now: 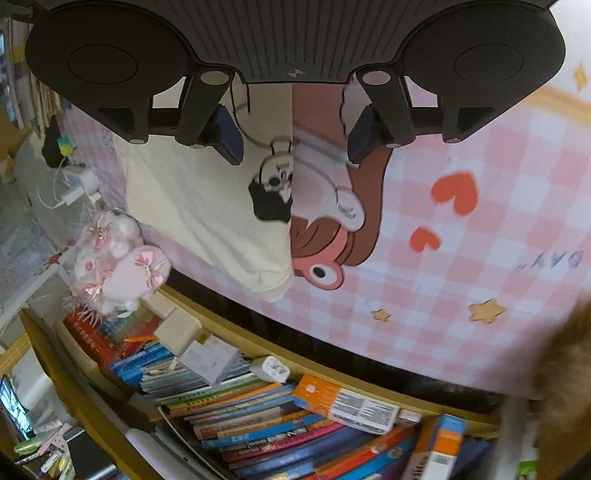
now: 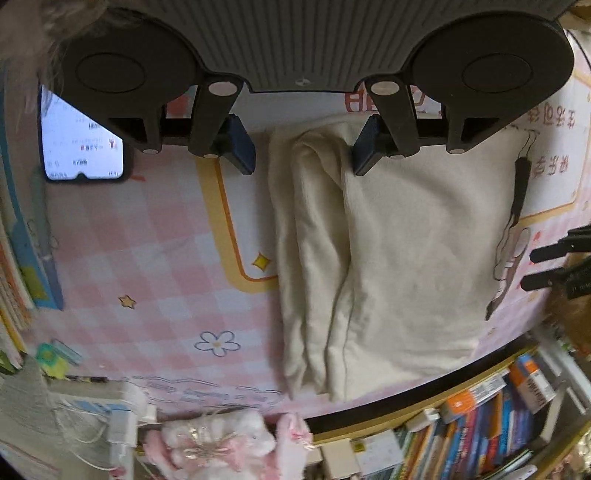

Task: Fold clothes
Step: 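Open the right gripper and withdraw both grippers from the folded shirt, then move both grippers back over the folded cream shirt stack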

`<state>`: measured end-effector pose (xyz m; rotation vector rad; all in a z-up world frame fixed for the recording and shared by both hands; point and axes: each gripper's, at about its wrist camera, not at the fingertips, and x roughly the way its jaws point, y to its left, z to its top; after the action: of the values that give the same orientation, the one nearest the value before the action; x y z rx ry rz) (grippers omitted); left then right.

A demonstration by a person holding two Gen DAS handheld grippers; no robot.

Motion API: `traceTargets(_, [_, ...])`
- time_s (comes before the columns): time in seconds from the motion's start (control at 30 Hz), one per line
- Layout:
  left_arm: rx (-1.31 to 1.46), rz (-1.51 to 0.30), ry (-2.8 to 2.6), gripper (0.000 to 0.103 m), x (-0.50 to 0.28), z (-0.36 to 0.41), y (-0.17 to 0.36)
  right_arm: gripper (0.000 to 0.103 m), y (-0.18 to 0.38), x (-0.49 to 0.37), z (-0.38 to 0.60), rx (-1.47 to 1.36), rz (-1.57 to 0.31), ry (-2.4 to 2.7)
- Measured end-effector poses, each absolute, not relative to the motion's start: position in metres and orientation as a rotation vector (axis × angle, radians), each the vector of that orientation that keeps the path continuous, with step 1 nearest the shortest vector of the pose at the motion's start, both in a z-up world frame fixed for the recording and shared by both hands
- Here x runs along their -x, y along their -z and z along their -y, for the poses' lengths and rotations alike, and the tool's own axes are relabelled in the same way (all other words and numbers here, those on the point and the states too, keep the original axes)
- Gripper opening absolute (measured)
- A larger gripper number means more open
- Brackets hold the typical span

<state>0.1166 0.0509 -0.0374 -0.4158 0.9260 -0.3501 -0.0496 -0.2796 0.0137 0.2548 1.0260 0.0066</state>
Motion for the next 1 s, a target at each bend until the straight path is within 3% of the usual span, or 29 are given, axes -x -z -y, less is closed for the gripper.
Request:
traceTargets(0.2, [0.527, -0.934, 0.429, 0.062, -0.157, -0.059, 0.050, 0.054, -0.012, 0.057, 0.250, -0.077, -0.975, 0.069])
traceTargets(0.3, [0.582, -0.939, 0.465, 0.062, -0.177, -0.062, 0.057, 0.050, -0.011, 0.057, 0.241, -0.042, -0.962, 0.107])
traceTargets(0.73, [0.806, -1.019, 0.528, 0.059, -0.239, -0.050, 0.086, 0.049, -0.018, 0.054, 0.216, 0.040, -0.976, 0.235])
traceTargets(0.77, [0.823, -1.025, 0.532, 0.053, -0.243, -0.049, 0.088, 0.049, -0.019, 0.053, 0.215, 0.041, -0.979, 0.241])
traceTargets(0.9, [0.844, -1.024, 0.517, 0.014, -0.249, -0.047, 0.092, 0.049, -0.020, 0.051, 0.211, 0.056, -0.994, 0.257])
traceTargets(1.0, [0.535, -0.813, 0.598, 0.014, -0.224, -0.029, 0.061, 0.049, -0.022, 0.049, 0.210, 0.055, -1.007, 0.262])
